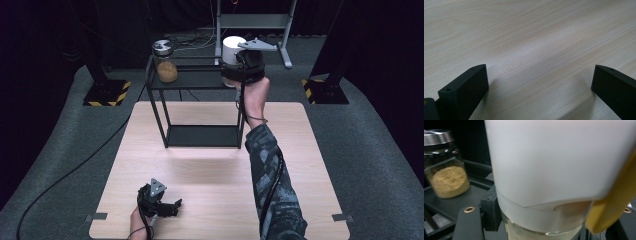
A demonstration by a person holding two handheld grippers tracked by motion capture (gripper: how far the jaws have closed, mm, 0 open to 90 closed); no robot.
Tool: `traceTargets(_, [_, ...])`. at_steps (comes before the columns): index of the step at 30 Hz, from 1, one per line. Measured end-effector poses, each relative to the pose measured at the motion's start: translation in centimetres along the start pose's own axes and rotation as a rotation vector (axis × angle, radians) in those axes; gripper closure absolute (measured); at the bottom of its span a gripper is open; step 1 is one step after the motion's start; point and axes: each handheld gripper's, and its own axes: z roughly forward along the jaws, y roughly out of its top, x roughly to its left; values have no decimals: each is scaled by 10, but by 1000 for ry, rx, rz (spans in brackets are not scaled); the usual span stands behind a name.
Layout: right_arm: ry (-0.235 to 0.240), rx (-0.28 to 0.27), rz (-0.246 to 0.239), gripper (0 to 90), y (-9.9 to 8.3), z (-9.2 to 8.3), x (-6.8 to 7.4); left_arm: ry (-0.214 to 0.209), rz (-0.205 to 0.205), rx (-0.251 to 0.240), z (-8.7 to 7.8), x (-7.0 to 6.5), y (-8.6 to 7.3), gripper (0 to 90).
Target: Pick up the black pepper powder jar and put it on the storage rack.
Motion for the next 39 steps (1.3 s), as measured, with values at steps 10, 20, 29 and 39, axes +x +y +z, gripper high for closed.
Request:
traceTargets(10, [-15,2,-4,301,1,5,2,0,0,-2,0,0,0,6])
traceTargets(20, [-45,-35,21,0,-6,2,5,-1,5,0,0,-1,0,5])
traceTargets(29, [-14,94,-8,0,-16,-62,9,7,10,1,0,-3,0,7])
traceTargets(39, [-31,298,59,0,-214,-128,-20,9,12,3,1,-3,1,1])
